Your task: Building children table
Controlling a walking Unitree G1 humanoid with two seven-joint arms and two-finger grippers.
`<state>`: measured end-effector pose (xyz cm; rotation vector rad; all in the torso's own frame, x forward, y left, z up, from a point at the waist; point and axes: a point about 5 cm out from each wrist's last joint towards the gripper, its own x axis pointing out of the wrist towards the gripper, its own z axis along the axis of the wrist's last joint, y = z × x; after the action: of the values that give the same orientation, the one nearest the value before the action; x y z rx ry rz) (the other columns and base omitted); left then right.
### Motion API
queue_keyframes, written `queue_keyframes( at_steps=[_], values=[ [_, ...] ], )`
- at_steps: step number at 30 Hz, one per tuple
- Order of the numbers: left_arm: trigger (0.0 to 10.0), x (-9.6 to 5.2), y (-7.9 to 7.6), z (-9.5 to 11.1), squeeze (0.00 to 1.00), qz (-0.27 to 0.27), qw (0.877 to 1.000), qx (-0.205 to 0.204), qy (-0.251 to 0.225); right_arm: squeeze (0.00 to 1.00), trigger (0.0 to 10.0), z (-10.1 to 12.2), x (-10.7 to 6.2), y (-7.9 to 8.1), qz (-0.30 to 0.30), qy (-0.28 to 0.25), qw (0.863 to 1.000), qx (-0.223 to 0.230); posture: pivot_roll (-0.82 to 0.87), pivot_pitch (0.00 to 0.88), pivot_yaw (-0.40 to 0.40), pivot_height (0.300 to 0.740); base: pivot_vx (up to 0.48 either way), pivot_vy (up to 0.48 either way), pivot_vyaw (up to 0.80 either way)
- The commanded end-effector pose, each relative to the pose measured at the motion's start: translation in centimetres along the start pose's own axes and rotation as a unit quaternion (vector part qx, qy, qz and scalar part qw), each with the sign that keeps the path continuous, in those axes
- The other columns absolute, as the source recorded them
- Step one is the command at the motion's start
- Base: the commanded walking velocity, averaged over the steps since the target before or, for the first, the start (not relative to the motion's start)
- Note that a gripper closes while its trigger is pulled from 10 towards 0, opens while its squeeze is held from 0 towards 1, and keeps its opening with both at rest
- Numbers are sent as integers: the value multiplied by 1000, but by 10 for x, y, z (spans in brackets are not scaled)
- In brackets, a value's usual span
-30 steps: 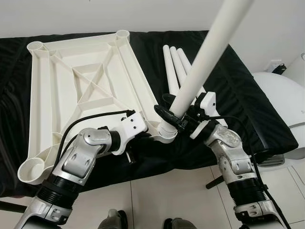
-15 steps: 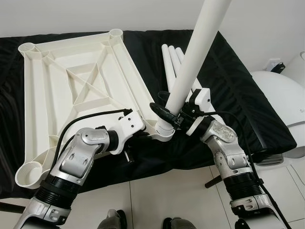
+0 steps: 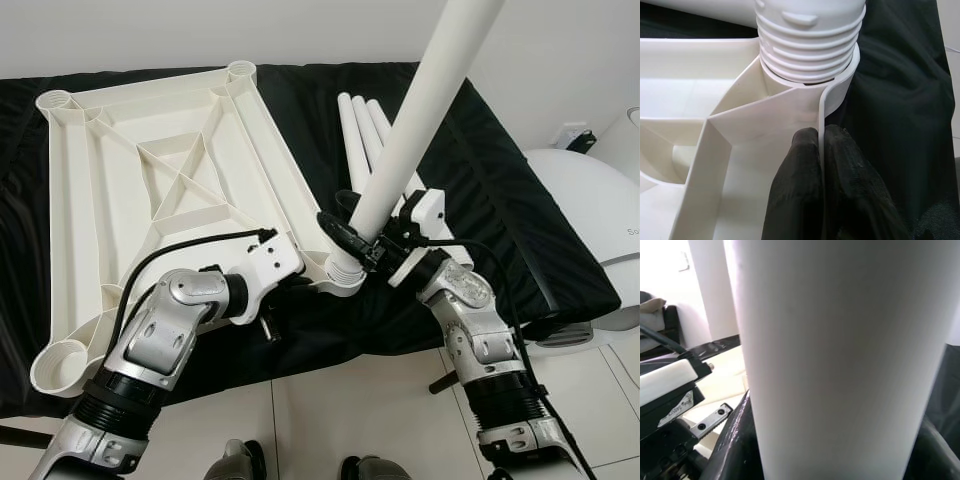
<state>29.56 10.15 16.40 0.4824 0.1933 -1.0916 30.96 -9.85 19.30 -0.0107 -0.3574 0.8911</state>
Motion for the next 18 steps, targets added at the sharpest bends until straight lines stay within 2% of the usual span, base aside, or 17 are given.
queue_keyframes(
  at_steps=[1,7,14,18],
  values=[
    [10000,5,-8,-11,0,1,1000,-27,11,0,10000,-28,-8,4,-20,65,997,36,-7,180,-5,740,0,0,0],
    [10000,5,-8,-11,0,2,1000,-27,11,0,10000,-25,-5,5,-36,61,997,32,-5,182,-6,740,0,0,0],
    [10000,5,-8,-11,0,4,1000,-29,11,0,10000,-25,-4,10,-24,64,997,27,-5,185,-8,740,0,0,0],
    [10000,5,-8,-10,0,5,1000,-30,9,0,10000,-27,-6,11,4,83,996,18,-6,186,-10,740,0,0,0]
  ],
)
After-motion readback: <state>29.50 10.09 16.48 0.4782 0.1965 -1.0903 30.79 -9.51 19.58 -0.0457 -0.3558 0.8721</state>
